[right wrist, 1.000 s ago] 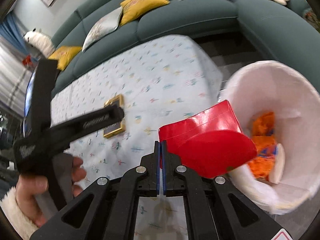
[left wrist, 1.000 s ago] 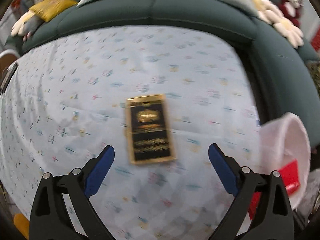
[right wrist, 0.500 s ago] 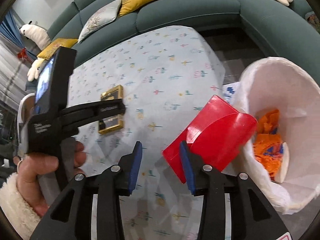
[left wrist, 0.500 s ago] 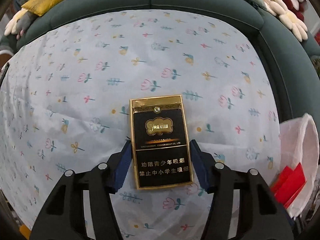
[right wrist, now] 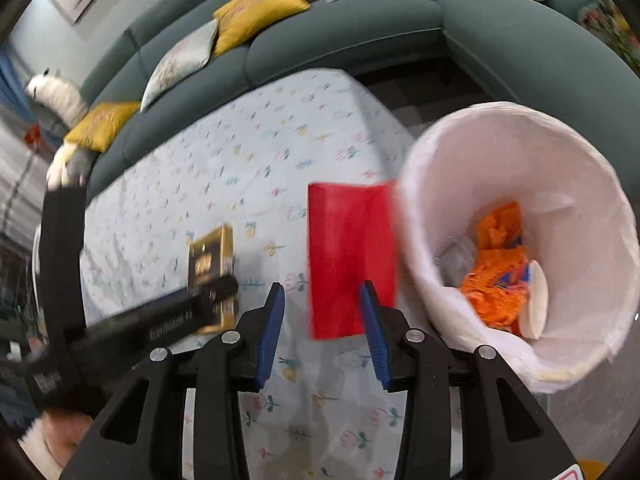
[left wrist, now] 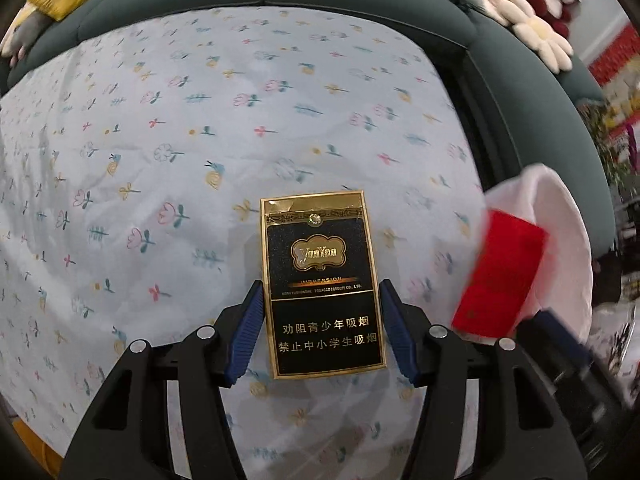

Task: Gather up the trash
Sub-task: 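Lift the black cigarette box with the left tool and carry it over the bin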

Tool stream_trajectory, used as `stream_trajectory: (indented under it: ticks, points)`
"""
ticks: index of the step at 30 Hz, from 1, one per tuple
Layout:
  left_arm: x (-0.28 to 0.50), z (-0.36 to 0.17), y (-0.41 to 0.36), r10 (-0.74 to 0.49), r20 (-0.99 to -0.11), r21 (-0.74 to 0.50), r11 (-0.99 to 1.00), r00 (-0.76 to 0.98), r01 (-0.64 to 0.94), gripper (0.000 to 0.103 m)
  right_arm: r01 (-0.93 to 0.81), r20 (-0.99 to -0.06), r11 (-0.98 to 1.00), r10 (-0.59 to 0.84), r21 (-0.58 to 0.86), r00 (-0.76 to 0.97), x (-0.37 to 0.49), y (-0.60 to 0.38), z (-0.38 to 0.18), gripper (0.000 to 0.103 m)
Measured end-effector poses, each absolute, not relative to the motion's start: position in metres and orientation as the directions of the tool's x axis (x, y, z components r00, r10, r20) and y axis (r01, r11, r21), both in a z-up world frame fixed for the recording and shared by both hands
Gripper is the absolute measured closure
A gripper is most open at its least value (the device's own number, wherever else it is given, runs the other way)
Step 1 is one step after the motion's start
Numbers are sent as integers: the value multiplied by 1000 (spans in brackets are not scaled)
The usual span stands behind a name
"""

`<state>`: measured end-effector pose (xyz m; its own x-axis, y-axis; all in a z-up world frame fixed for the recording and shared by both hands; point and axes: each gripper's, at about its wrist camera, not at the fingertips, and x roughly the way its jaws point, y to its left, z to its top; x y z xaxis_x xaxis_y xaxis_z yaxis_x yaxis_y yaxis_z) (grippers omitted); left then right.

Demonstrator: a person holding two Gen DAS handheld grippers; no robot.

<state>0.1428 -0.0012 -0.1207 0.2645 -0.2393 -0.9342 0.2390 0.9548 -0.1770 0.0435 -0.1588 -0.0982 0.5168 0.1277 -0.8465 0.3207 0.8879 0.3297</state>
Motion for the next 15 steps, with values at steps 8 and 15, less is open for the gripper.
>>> stream_trajectory:
  ticks: [8,15]
  points:
    - [124,-109,-30,-285,-926,-207,932,248,298,48,389,-862,857,116,339,494,33,-186,-108,65]
    - [125,-108,-36,-244,-931,-163,943,271,290,49,343,-861,873,152,347,485,55,-175,-117,64]
